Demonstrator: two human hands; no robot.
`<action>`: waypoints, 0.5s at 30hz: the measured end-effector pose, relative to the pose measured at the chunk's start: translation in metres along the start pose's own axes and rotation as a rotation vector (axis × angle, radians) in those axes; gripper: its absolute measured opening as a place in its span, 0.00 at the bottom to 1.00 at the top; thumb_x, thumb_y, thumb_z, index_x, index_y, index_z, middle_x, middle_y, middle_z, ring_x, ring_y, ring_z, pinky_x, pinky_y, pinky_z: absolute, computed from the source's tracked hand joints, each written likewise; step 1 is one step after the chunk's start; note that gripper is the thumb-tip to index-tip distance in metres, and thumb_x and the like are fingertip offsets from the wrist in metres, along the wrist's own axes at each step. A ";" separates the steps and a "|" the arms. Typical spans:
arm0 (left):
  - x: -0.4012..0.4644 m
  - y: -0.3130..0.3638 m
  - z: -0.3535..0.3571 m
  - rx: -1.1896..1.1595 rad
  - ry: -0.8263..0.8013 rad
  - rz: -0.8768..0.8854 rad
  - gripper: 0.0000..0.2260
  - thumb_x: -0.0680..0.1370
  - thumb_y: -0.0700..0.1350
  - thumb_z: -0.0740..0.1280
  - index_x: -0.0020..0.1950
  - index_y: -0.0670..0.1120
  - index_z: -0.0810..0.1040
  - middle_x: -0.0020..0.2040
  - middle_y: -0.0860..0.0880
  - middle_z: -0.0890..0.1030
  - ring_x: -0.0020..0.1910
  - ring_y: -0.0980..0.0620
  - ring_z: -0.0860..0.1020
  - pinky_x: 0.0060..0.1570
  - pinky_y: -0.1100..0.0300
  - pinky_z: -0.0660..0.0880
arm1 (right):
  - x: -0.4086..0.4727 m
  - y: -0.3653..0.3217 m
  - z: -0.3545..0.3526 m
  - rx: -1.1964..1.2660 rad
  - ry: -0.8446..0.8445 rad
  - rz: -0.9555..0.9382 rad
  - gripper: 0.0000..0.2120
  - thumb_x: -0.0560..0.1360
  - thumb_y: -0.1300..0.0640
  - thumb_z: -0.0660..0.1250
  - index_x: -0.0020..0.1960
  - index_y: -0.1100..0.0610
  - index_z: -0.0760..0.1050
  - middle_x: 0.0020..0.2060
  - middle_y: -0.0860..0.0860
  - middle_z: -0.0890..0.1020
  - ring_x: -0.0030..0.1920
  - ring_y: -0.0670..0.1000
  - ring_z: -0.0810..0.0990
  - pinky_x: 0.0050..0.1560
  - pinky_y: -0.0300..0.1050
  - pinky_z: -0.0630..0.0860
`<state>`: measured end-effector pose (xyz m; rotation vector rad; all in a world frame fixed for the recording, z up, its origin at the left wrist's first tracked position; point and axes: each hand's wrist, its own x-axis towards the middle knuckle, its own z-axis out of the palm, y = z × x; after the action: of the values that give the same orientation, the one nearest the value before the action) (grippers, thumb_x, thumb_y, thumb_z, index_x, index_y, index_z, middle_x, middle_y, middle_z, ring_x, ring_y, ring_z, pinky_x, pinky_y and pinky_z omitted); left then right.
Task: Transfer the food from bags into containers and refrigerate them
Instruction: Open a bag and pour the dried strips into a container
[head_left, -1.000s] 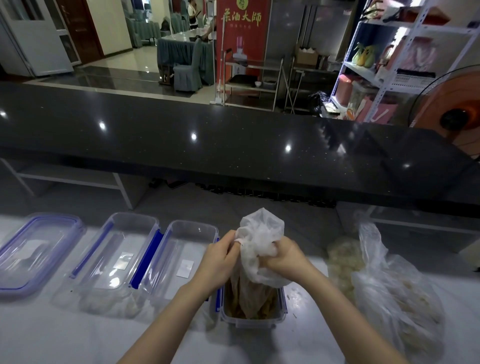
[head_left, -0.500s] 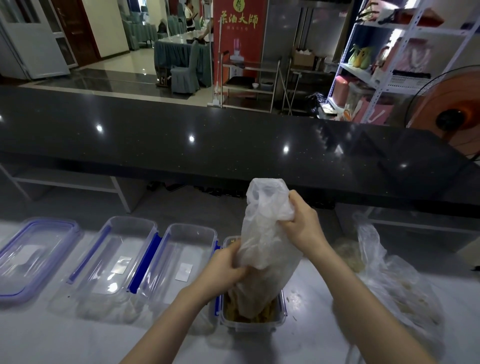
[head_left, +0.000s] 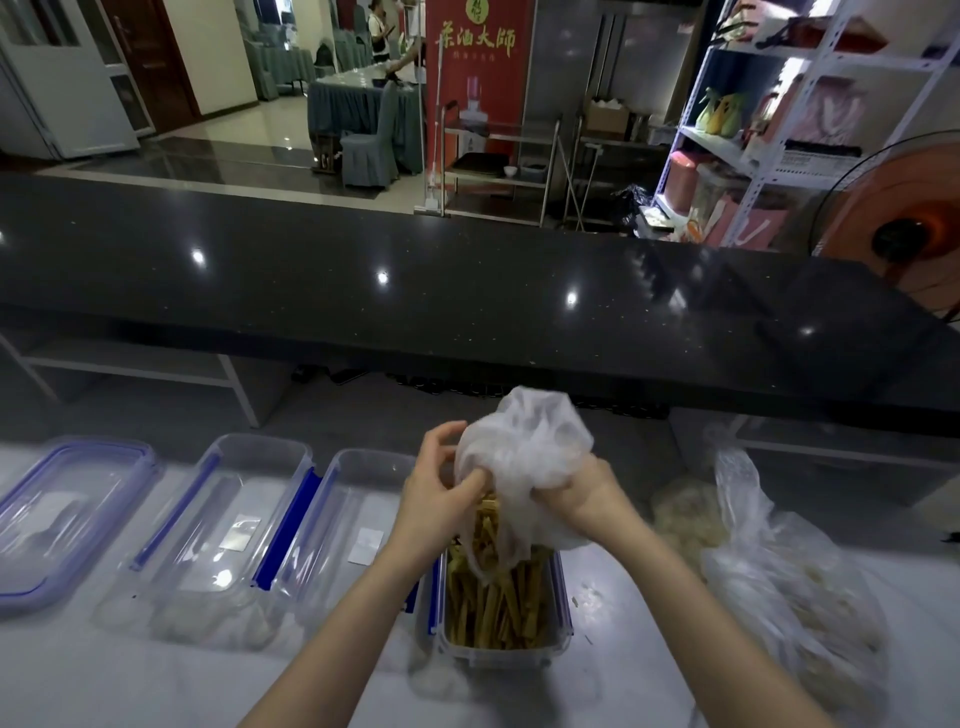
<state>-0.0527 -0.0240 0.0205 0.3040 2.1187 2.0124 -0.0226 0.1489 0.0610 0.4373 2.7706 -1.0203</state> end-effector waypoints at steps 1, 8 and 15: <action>0.001 0.001 -0.003 0.005 -0.005 0.009 0.30 0.70 0.51 0.75 0.68 0.62 0.66 0.62 0.56 0.76 0.58 0.54 0.79 0.54 0.50 0.80 | 0.001 0.005 -0.005 0.127 0.072 -0.023 0.09 0.77 0.51 0.65 0.39 0.48 0.69 0.39 0.46 0.76 0.37 0.43 0.74 0.38 0.39 0.74; -0.003 0.011 0.013 0.148 -0.305 0.097 0.45 0.67 0.44 0.79 0.73 0.66 0.56 0.65 0.63 0.72 0.61 0.62 0.76 0.52 0.64 0.78 | 0.002 -0.003 -0.013 0.495 0.118 0.009 0.06 0.75 0.51 0.68 0.48 0.49 0.72 0.46 0.49 0.79 0.47 0.50 0.78 0.50 0.49 0.78; 0.003 0.006 0.015 0.153 -0.144 0.093 0.21 0.74 0.40 0.71 0.62 0.58 0.73 0.55 0.58 0.80 0.56 0.57 0.79 0.46 0.68 0.78 | 0.002 0.008 -0.003 0.353 -0.074 0.039 0.18 0.76 0.53 0.68 0.64 0.58 0.73 0.56 0.54 0.80 0.57 0.56 0.79 0.56 0.48 0.76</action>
<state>-0.0508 -0.0088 0.0261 0.5637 2.2081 1.8175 -0.0216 0.1572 0.0577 0.4835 2.5087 -1.4894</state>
